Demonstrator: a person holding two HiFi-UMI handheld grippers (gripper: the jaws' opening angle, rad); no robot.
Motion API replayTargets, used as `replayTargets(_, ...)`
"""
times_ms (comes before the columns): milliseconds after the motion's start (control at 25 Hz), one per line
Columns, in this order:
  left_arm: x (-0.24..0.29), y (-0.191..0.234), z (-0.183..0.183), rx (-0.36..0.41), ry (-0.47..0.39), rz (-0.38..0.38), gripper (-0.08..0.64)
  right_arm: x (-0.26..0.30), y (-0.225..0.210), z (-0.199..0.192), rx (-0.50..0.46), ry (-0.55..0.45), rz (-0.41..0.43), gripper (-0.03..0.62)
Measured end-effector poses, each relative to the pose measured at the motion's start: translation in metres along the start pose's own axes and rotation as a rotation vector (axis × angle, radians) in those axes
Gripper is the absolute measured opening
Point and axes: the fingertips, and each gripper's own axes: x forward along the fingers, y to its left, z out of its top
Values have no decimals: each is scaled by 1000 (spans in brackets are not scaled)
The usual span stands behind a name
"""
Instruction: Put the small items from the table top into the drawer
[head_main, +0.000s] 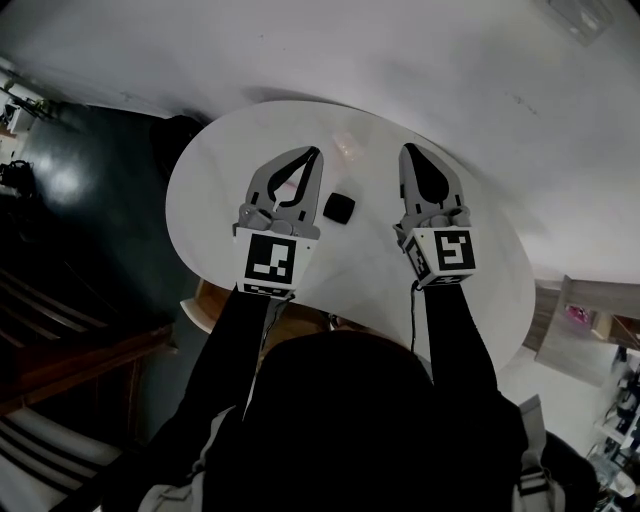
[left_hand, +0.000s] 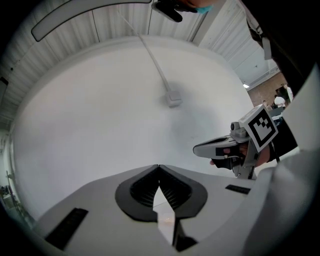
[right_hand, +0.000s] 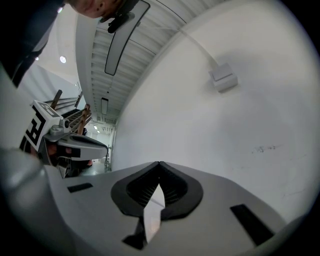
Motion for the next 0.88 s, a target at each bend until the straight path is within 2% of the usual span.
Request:
replayTargets(400, 3, 6, -6, -22, -3, 7, 15, 14, 2, -14, 2, 27, 36, 26)
replayTargets(760, 3, 18, -22, -71, 12, 37, 15, 59, 9, -91, -43, 245, 113, 32)
replayTargets(880, 2, 24, -27, -88, 21, 57, 15, 79, 11, -125, -53, 326, 137, 123)
